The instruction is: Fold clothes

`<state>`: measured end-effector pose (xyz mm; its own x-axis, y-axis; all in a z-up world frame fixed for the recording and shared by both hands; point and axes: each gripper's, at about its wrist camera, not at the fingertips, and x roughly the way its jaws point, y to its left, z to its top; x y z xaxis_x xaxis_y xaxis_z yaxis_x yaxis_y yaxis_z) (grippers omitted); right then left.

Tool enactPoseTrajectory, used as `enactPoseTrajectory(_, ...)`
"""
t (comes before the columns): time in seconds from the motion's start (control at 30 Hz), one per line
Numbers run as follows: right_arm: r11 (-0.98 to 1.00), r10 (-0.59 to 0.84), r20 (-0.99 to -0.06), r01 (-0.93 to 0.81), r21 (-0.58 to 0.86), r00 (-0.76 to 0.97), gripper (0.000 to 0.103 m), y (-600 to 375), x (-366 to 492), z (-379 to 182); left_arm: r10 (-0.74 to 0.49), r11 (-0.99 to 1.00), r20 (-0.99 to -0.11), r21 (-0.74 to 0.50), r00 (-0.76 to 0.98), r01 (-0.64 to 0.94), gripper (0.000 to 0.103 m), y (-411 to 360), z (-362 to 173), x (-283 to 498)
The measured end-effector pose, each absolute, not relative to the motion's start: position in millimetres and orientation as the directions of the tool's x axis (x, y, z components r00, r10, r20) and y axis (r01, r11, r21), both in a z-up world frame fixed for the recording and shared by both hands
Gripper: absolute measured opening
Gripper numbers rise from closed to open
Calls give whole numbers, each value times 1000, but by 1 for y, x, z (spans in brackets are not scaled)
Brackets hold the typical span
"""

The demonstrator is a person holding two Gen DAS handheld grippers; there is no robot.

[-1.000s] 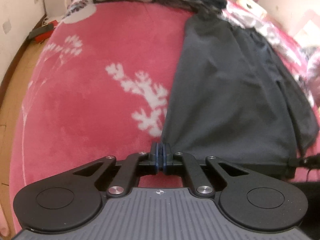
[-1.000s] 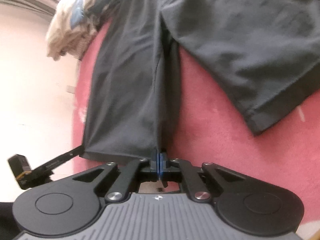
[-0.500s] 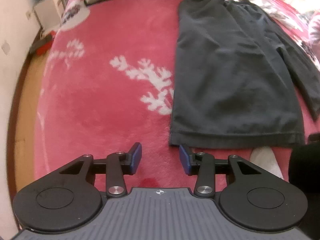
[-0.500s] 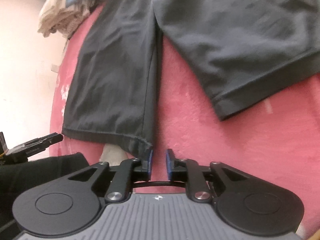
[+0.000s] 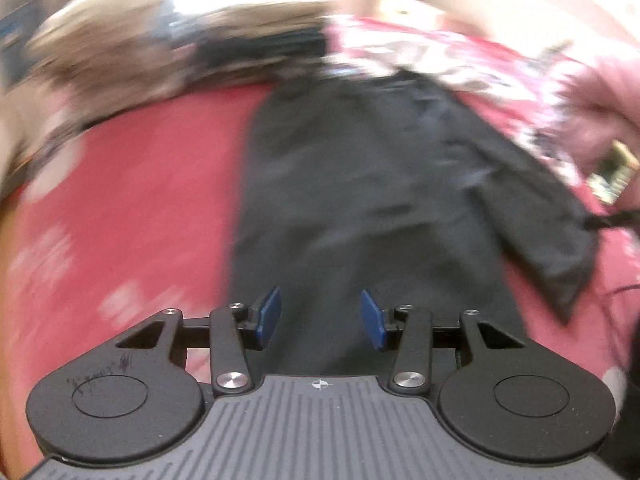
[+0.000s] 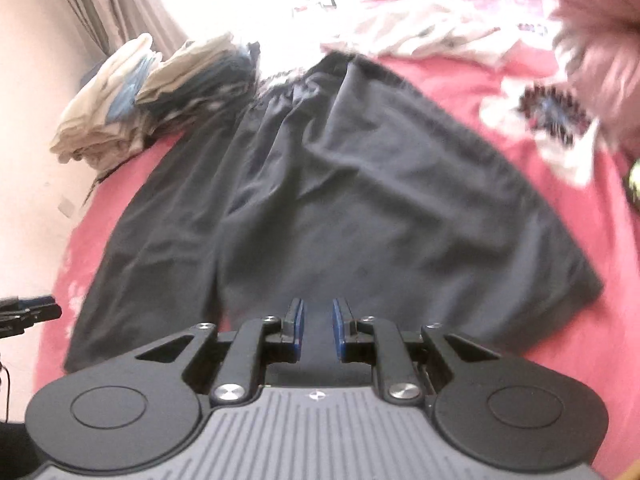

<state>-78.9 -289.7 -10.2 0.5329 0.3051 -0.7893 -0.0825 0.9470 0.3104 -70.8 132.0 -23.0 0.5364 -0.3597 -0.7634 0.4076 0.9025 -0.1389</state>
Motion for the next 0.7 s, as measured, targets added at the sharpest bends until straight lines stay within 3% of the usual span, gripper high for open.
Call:
enactPoseTrajectory(0.2, 974, 226, -814, -105, 201, 535, 18, -299, -47, -26, -560, 701, -726, -160, 399, 695, 45, -3, -42, -34)
enactPoseTrajectory(0.33, 989, 145, -848, -74, 125, 510, 18, -323, -43, -46, -610, 557, -742, -149, 280, 817, 45, -73, -67, -36)
enactPoseTrajectory(0.5, 999, 6, -906, -32, -8, 424, 13, -363, -57, -79, -621, 472, -770, -223, 142, 853, 45, -111, -97, -49)
enactPoseTrajectory(0.7, 989, 79, -856, 68, 132, 510, 17, -420, -64, -46, -687, 356, -725, -277, 49, 892, 48, -114, -89, -76)
